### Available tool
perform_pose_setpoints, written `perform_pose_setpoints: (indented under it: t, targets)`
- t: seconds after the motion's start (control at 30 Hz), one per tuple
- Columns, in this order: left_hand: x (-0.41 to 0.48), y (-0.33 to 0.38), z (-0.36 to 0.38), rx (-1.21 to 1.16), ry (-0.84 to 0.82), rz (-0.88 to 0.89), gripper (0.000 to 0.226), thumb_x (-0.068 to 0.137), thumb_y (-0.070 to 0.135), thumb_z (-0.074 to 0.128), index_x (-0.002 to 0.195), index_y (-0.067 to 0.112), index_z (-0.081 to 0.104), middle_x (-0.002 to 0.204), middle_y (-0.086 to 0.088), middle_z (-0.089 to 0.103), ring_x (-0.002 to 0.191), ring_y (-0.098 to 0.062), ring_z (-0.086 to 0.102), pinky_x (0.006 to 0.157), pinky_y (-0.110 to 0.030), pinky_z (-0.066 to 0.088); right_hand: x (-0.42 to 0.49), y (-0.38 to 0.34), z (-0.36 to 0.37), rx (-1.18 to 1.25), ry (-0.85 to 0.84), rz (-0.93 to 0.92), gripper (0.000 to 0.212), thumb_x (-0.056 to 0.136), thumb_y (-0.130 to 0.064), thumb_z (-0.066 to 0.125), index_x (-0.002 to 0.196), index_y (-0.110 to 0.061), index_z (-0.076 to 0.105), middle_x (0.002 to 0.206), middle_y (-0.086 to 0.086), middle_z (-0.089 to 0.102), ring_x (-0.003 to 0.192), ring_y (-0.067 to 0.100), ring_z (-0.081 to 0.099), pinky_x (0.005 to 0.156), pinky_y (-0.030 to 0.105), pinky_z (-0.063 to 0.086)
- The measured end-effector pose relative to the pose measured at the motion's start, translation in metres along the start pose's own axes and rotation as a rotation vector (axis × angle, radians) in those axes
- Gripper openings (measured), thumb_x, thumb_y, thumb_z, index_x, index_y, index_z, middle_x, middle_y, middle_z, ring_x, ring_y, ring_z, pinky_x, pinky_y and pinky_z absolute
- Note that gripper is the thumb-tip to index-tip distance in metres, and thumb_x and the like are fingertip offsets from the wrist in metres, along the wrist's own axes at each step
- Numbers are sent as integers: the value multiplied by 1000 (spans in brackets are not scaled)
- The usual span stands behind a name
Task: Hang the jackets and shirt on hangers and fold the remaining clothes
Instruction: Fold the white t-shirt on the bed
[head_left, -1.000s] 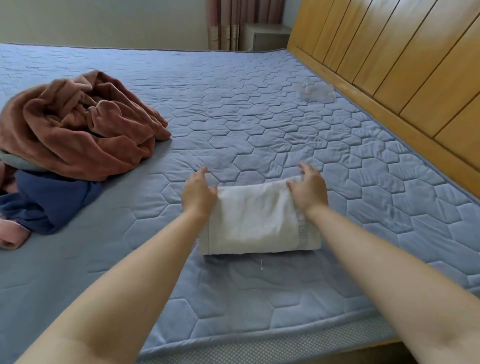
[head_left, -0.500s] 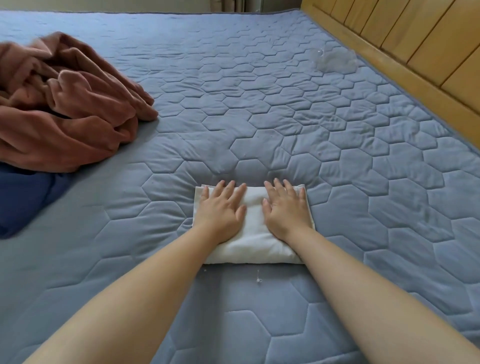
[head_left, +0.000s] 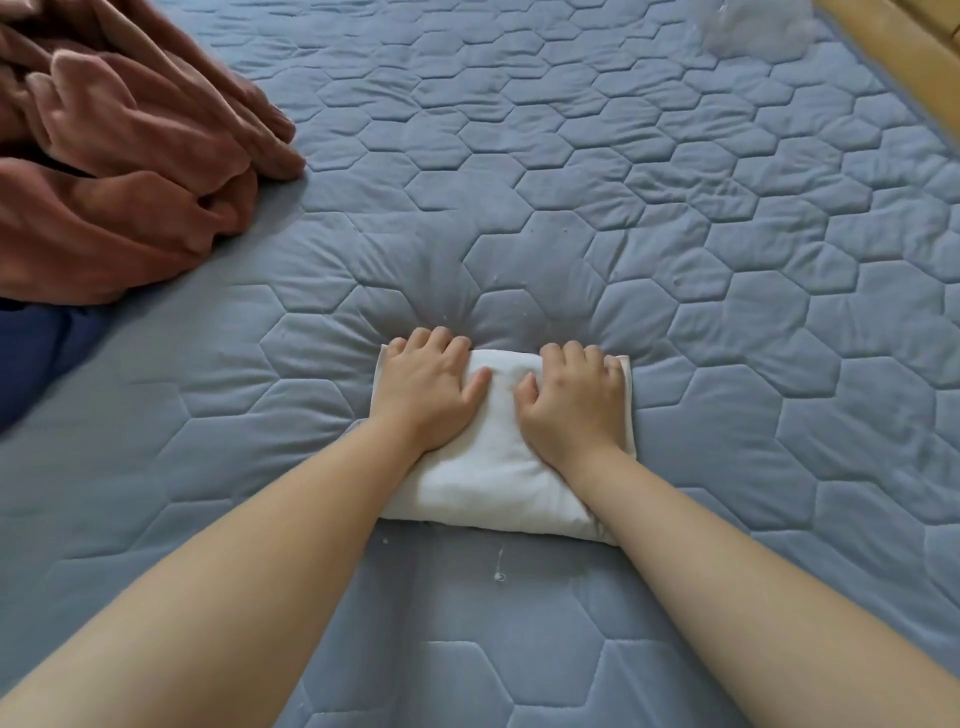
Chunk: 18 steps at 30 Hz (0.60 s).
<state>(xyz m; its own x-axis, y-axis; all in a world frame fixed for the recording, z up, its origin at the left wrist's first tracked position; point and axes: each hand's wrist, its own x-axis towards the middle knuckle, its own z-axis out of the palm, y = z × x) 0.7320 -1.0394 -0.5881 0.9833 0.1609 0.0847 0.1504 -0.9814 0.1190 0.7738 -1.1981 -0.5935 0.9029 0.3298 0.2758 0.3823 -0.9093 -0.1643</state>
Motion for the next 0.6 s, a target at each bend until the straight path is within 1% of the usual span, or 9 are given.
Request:
perform_pose_setpoints:
  t: [0.07, 0.13, 0.2, 0.3, 0.37, 0.4, 0.5, 0.53, 0.6]
  targets:
    - [9, 1, -4, 11, -10, 1, 67, 80, 55, 8, 103, 18, 58, 108, -2, 58, 105, -26, 49, 85, -38, 32, 12, -4, 2, -1, 4, 26, 28, 74, -32, 38, 69, -10, 57, 70, 10, 59, 69, 32, 54, 68, 38, 42]
    - [15, 2, -1, -23, 19, 31, 60, 81, 51, 10, 92, 14, 57, 99, -5, 60, 98, -28, 50, 79, -38, 33, 15, -4, 8, -12, 23, 48, 27, 73, -31, 39, 66, -10, 55, 66, 10, 59, 66, 32, 53, 64, 37, 39]
    - [26, 1, 0, -81, 71, 53, 51, 81, 47, 16, 82, 12, 53, 90, -9, 61, 90, -32, 52, 71, -37, 32, 20, -2, 13, -11, 79, 46, 28, 74, -31, 39, 67, -10, 55, 66, 10, 59, 66, 32, 53, 64, 37, 38]
    - [31, 0, 10, -128, 112, 75, 33, 85, 37, 34, 78, 10, 52, 84, -12, 62, 84, -34, 54, 68, -38, 34, 15, 3, 15, 19, 159, 67, 29, 77, -32, 40, 72, -10, 58, 70, 11, 59, 71, 33, 53, 69, 39, 32]
    - [31, -1, 15, -135, 167, 96, 30, 84, 34, 40, 74, 9, 54, 80, -14, 62, 80, -34, 55, 65, -37, 33, 12, 3, 19, 12, 197, 87, 29, 78, -32, 40, 75, -10, 59, 73, 11, 60, 74, 33, 53, 70, 39, 30]
    - [30, -3, 16, -136, 173, 96, 31, 84, 34, 39, 73, 9, 53, 80, -14, 62, 80, -34, 55, 65, -36, 30, 13, 0, 20, 23, 187, 95, 30, 77, -32, 40, 75, -9, 59, 73, 11, 60, 75, 33, 52, 71, 39, 32]
    - [27, -4, 18, -165, 122, 95, 31, 85, 36, 31, 71, 14, 49, 85, -13, 63, 85, -33, 53, 67, -34, 23, 13, -7, 24, 15, 124, 116, 31, 77, -32, 38, 73, -8, 58, 72, 11, 59, 73, 33, 53, 71, 40, 36]
    - [26, -4, 18, -169, 126, 95, 31, 85, 36, 29, 70, 15, 46, 84, -13, 62, 85, -32, 53, 67, -34, 23, 13, -7, 25, 6, 116, 120, 31, 77, -31, 38, 72, -8, 58, 72, 10, 59, 72, 33, 52, 70, 40, 37]
    - [26, -4, 18, -179, 134, 93, 36, 83, 36, 26, 65, 14, 48, 77, -13, 62, 78, -32, 54, 64, -34, 23, 13, -6, 25, -9, 112, 122, 28, 77, -29, 39, 71, -9, 57, 71, 10, 57, 71, 32, 52, 69, 40, 36]
